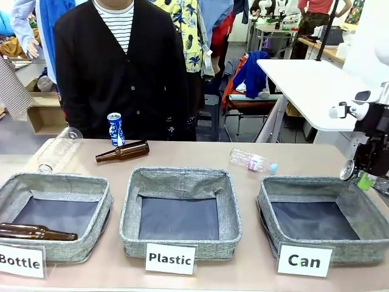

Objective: Sort the can waste into the basket.
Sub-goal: Pick up the can waste from the table and place it in the right Fabric basket.

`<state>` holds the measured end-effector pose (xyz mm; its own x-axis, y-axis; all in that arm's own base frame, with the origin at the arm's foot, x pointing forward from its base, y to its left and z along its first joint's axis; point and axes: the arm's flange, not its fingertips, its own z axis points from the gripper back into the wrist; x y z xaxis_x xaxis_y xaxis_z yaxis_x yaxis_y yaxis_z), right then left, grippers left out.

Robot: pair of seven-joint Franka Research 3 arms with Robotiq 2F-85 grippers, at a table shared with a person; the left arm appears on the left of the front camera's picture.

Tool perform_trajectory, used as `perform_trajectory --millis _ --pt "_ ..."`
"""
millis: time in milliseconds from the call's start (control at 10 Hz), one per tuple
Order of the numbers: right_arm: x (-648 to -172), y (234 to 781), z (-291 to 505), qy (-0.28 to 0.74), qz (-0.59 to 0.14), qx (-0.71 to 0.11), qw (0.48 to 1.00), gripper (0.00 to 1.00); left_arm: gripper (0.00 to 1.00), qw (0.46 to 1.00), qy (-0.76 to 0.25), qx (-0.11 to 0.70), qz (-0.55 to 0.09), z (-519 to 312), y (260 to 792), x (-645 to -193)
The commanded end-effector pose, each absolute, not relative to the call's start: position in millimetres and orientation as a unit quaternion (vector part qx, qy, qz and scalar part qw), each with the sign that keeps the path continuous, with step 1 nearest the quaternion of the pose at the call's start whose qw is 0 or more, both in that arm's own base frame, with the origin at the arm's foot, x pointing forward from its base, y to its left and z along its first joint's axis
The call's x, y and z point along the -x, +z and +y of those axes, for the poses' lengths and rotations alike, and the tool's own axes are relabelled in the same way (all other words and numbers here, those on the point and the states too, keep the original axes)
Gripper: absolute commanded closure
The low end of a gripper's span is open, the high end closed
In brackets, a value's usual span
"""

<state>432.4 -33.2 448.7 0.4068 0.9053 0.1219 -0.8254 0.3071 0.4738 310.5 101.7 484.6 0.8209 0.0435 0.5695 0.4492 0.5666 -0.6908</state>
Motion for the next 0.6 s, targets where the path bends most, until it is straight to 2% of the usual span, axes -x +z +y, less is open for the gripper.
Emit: perform_trajectory --millis 0,100,300,500 --pt "-440.8 445.9 -39.6 0.554 0.076 -0.238 0.795 0.1 0.0 0.883 -0.128 0.334 -0.303 94.2 459.2 -308.1" --pt "-442.1 445.2 -39.4 0.553 0.076 -0.239 0.794 0.0 0.0 0.842 -0.121 0.45 -0.274 101.7 484.6 -310.5" --pt "-443.9 444.3 -40.3 0.543 0.073 -0.248 0.799 0.0 0.0 0.842 -0.121 0.45 -0.274 101.7 484.6 -310.5" --pt "-452.4 446.8 -42.9 0.514 0.053 -0.3 0.802 0.0 0.0 0.842 -0.121 0.45 -0.274 101.7 484.6 -310.5"
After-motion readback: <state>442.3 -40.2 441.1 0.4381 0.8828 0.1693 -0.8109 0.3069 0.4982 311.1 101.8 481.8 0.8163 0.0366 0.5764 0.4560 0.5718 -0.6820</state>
